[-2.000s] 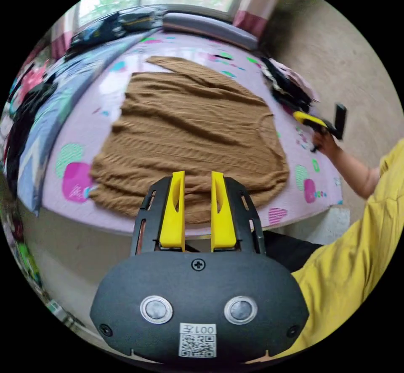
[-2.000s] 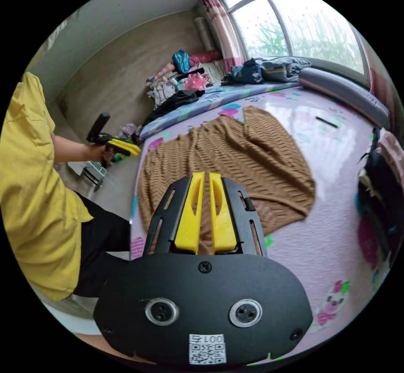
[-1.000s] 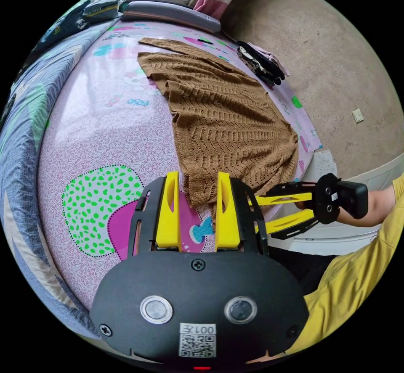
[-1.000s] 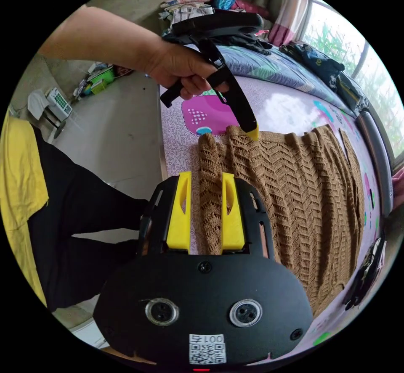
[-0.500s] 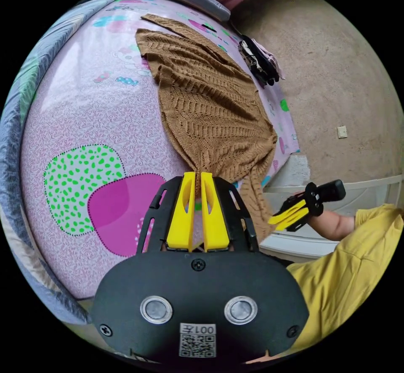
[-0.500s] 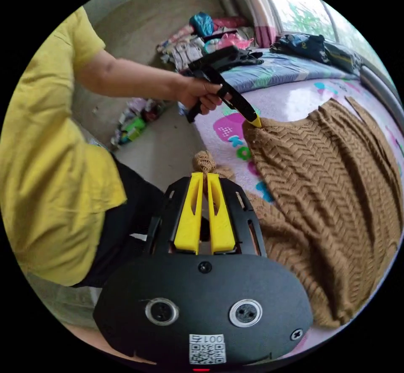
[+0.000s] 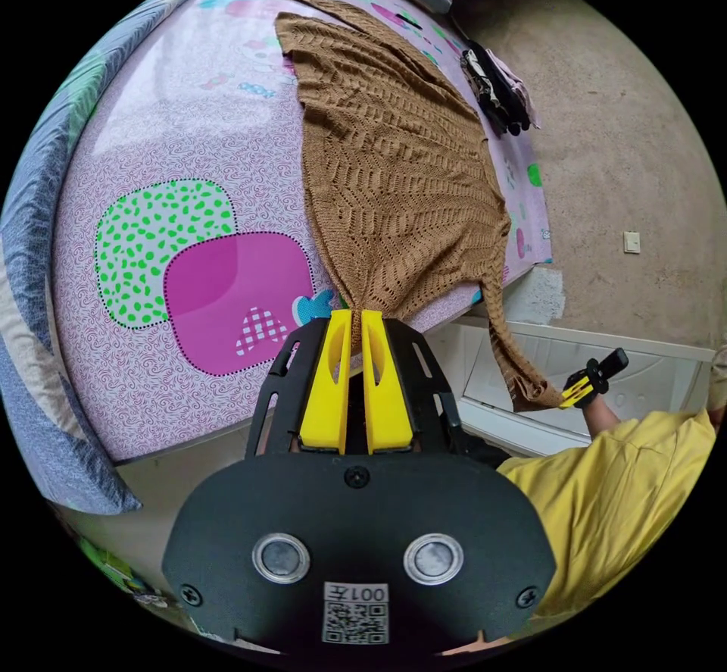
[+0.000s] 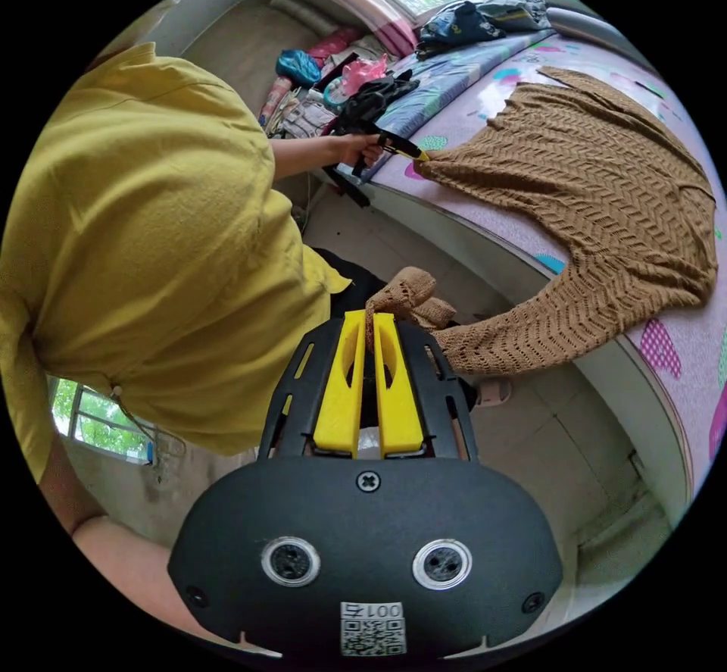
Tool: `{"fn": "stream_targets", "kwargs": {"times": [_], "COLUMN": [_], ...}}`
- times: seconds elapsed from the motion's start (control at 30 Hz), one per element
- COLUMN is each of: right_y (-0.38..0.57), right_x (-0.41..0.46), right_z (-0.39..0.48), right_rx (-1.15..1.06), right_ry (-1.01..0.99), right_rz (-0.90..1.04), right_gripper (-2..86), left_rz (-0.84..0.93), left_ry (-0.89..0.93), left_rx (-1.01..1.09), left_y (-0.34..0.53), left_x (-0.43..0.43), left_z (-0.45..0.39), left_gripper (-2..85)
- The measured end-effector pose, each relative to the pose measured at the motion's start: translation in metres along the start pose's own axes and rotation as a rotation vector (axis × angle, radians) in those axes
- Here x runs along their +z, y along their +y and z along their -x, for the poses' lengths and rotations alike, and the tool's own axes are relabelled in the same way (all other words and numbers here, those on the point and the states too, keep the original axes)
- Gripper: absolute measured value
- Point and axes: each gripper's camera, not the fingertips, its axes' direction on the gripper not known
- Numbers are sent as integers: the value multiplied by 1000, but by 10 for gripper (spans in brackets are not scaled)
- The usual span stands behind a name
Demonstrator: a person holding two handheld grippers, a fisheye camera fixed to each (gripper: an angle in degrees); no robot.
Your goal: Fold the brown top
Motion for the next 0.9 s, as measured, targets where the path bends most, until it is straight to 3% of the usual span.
{"fn": "stream_targets", "kwargs": {"times": [0.13,0.37,0.53,0.73,0.9], "right_y": [21,37,36,25,19], "right_x": [-13,-2,-10,-25,-19], "right_z": [4,-2,6,23,27], "right_rx": [48,103,102,65,72], "right_ry": [27,72,40,35,-2], "right_rz": [-119,-152,-216,-168,-25], "right_gripper": [9,10,11,11,11], "left_rz": [19,86,37,-57,-79], "left_ry": [-12,-16,-20,-57,-151], "left_rx": [-9,-24,-37,-21,131], "left_y": [-2,0,11,45,53], "left_x": [-4,-11,-32,-70,-84], "left_z": [0,3,4,-1,-34], "left_gripper": [-7,-8,-1,13,-6]}}
